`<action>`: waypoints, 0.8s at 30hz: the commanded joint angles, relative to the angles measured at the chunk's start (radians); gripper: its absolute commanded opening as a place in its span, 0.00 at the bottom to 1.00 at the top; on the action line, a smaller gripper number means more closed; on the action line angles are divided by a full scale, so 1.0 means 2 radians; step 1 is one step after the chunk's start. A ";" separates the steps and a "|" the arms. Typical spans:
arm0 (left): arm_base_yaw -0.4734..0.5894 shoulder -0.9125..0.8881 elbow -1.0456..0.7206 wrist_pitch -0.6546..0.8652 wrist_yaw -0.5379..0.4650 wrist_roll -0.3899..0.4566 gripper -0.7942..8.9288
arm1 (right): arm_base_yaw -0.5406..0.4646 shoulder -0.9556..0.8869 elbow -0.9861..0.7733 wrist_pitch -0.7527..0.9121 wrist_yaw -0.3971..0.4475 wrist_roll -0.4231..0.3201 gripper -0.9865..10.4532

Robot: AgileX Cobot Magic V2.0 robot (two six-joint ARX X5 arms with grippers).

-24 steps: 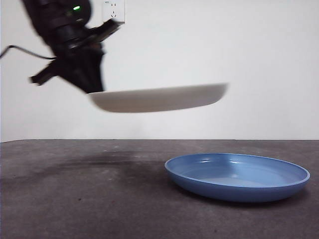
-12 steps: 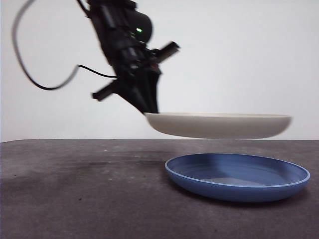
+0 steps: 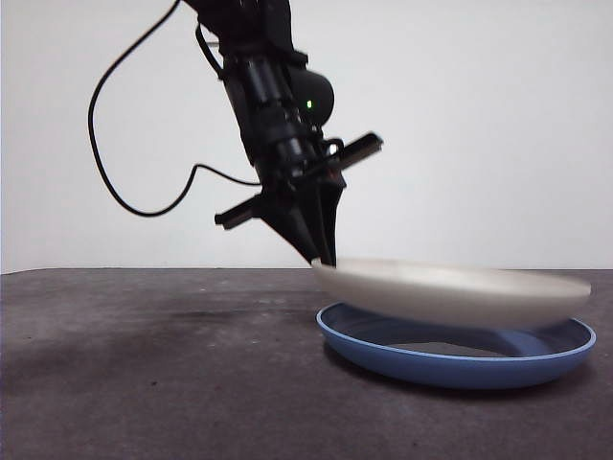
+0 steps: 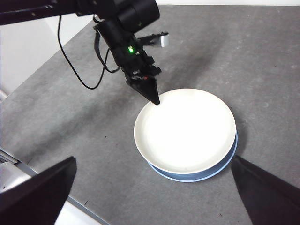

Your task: Pick up the white plate, put it on the blue plate, put it on desk

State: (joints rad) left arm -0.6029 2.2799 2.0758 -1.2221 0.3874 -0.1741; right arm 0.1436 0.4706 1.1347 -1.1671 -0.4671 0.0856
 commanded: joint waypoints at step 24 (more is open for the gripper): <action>-0.014 0.034 0.015 0.020 -0.001 0.005 0.16 | 0.001 0.001 0.009 0.005 0.002 0.003 0.62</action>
State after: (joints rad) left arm -0.6201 2.3234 2.0758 -1.1831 0.3866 -0.1734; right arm 0.1436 0.4706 1.1347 -1.1664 -0.4664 0.0856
